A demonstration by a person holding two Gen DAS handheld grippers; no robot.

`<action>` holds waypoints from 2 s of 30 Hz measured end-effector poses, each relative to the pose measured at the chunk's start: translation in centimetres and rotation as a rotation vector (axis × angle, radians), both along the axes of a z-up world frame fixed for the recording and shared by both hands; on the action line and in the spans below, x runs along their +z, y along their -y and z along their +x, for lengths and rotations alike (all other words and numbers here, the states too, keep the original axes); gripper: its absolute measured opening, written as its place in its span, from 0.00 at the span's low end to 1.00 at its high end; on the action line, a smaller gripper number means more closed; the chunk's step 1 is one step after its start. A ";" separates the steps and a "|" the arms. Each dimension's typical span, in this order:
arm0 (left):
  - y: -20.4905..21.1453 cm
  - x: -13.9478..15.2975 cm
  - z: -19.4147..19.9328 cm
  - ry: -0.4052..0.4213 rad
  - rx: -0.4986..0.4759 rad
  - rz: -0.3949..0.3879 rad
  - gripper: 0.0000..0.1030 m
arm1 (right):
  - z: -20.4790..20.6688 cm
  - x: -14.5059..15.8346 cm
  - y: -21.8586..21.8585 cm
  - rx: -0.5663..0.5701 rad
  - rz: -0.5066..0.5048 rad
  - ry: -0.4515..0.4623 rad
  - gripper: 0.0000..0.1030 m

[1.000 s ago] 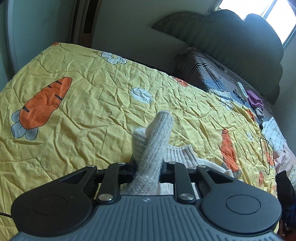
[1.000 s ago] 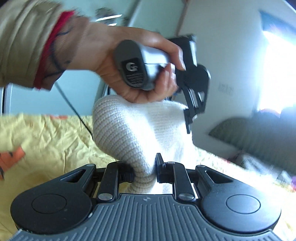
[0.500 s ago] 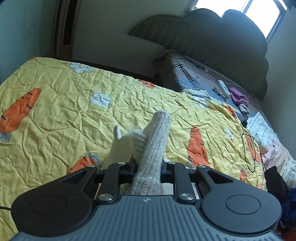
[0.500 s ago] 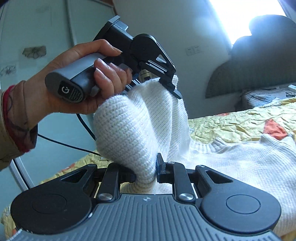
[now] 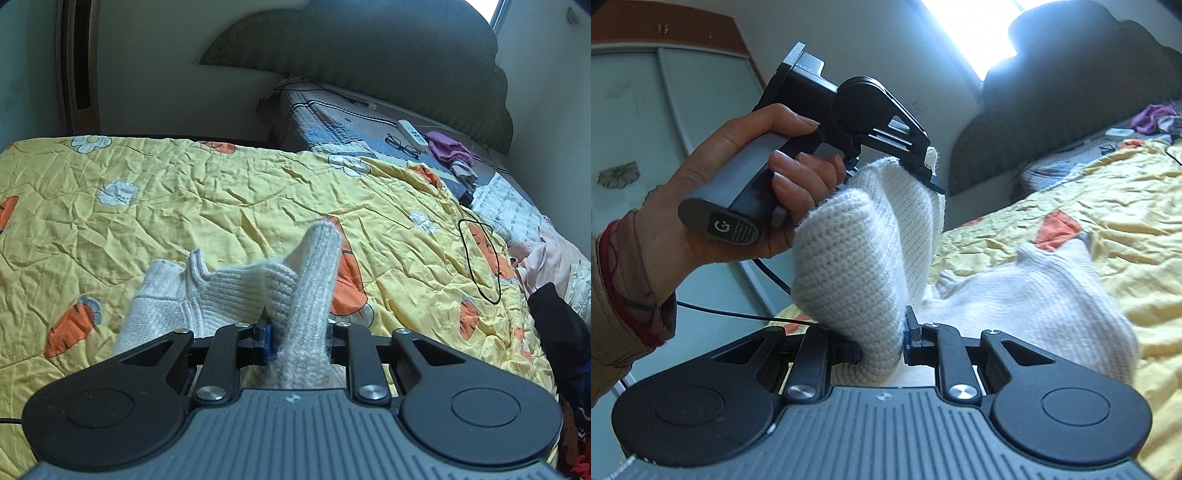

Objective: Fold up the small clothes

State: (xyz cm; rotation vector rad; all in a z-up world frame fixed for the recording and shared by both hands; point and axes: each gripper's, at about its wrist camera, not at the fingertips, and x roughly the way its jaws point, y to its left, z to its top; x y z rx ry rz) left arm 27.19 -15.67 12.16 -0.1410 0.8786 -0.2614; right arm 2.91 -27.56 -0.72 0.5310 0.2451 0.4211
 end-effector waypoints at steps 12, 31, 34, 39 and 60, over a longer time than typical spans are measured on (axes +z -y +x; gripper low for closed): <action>7.4 -4.4 0.4 -0.007 -0.046 0.104 0.19 | -0.2 -3.7 4.8 -0.063 0.129 -0.059 0.20; 7.2 -5.5 0.3 0.055 -0.096 0.042 0.54 | 2.4 -7.4 8.0 -0.034 0.310 -0.183 0.25; 5.8 -3.5 -0.6 0.163 -0.058 0.045 0.77 | 2.8 -8.0 8.5 -0.036 0.345 -0.201 0.27; 3.2 -2.9 -3.3 0.250 -0.070 0.175 0.77 | 3.3 -8.9 9.1 -0.031 0.397 -0.217 0.34; -8.9 -9.6 -11.4 0.159 0.033 0.060 0.84 | 3.9 -9.3 9.1 -0.054 0.391 -0.211 0.36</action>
